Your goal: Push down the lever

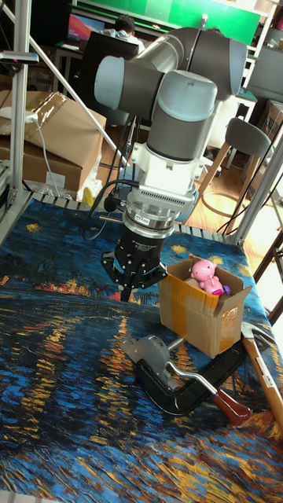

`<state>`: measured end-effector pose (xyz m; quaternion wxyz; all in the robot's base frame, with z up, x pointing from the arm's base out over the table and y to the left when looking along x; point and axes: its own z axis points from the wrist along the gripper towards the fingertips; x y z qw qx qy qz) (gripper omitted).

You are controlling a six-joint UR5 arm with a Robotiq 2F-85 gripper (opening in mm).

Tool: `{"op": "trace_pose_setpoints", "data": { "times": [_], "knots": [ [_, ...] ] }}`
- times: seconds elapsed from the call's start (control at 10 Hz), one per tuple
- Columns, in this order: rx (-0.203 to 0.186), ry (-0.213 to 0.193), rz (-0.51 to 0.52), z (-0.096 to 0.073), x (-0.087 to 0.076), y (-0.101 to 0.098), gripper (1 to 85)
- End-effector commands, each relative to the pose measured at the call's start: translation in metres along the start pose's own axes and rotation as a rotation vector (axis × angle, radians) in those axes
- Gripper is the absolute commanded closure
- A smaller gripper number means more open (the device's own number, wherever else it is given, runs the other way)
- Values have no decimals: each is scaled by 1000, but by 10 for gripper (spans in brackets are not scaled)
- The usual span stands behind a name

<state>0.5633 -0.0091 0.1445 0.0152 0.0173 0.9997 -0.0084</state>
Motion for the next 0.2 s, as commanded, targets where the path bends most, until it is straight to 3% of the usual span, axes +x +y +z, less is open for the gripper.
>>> {"op": "trace_pose_setpoints", "data": {
  "times": [0.0, 0.1],
  "knots": [
    [-15, 8, 27, -3, 1, 3, 837],
    [-27, 1, 34, -4, 0, 7, 837]
  ]
}}
